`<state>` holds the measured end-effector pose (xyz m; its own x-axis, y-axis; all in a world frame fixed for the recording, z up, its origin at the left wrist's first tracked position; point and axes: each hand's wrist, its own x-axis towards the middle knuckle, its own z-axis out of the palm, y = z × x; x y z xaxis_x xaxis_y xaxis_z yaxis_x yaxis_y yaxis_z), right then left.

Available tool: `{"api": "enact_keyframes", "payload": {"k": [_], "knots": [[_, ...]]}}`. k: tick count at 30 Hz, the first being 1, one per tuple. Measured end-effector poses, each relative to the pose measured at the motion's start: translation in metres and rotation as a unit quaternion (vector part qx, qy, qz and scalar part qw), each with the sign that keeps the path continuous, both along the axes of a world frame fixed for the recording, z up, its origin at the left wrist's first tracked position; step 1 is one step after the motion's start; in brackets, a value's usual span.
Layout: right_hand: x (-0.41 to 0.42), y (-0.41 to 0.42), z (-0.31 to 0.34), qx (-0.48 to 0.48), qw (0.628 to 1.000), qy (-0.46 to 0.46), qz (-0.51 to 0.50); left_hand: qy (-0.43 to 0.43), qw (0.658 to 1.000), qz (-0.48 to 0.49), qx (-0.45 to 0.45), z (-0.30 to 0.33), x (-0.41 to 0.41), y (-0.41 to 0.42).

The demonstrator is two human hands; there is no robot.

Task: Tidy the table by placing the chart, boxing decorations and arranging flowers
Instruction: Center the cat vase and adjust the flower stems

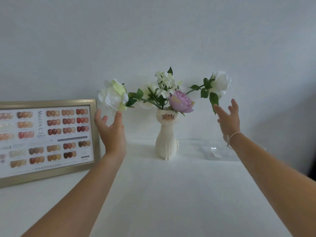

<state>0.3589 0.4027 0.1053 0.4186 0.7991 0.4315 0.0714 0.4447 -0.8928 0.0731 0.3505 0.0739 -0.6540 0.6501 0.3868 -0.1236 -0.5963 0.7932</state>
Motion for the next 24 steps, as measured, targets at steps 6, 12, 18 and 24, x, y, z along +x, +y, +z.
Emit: {"api": "enact_keyframes", "payload": {"k": [6,12,18,24], "knots": [[0.016,0.013,0.032,-0.025,0.999,-0.018,0.043,0.042,0.999,-0.013,0.013,0.028,0.0,0.001],[0.019,0.027,0.049,-0.047,0.995,-0.041,0.078,0.075,0.997,-0.027,0.008,0.04,0.004,0.012],[0.014,0.038,0.055,-0.052,0.989,-0.036,0.136,0.128,0.99,-0.055,0.003,0.046,0.015,0.019],[-0.004,0.043,0.048,-0.066,0.98,-0.072,0.174,0.184,0.978,-0.102,-0.001,0.046,0.032,0.022]]}}
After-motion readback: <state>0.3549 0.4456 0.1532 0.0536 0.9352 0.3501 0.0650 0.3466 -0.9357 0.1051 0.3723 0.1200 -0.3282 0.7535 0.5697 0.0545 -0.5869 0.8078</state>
